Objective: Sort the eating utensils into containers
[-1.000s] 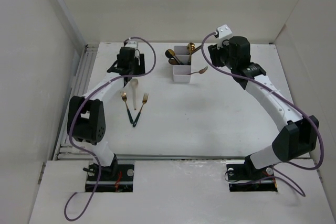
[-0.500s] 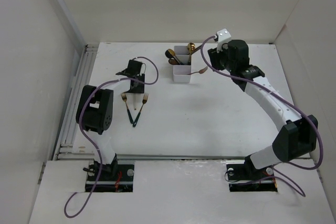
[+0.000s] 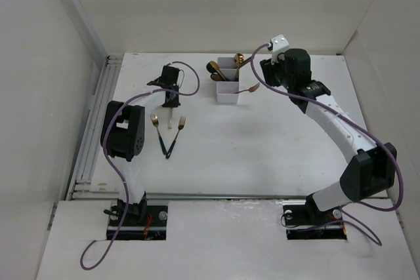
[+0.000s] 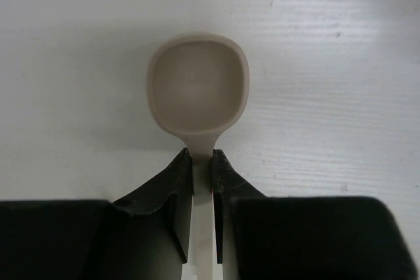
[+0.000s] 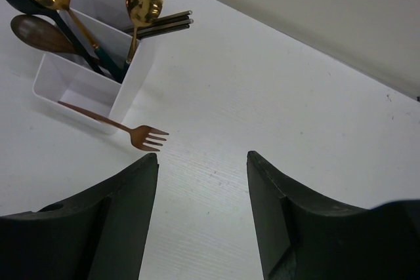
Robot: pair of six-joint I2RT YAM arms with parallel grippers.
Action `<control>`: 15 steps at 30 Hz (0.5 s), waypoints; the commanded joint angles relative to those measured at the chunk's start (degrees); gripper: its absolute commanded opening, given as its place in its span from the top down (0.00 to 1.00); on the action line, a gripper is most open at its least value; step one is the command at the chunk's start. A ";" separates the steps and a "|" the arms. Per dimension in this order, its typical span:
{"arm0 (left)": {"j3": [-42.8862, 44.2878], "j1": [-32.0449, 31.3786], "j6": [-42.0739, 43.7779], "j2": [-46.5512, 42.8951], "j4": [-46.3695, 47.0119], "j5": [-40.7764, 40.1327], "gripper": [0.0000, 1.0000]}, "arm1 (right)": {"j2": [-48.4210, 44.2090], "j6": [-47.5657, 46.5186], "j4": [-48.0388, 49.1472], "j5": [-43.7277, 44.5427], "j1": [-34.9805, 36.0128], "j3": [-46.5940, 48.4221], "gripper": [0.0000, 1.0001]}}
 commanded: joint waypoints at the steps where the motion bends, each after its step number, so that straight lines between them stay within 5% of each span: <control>1: 5.38 0.24 -1.37 -2.48 0.63 -2.21 1.00 | 0.83 -0.61 2.25 0.98 0.58 2.76 0.38; 8: 3.81 -4.32 2.48 -11.17 17.21 -5.92 1.00 | 0.31 3.79 4.18 -2.35 -4.16 4.61 0.39; 15: 5.38 -12.23 10.40 -9.89 42.01 2.51 1.00 | 2.15 3.79 4.18 -2.35 -4.69 5.14 0.39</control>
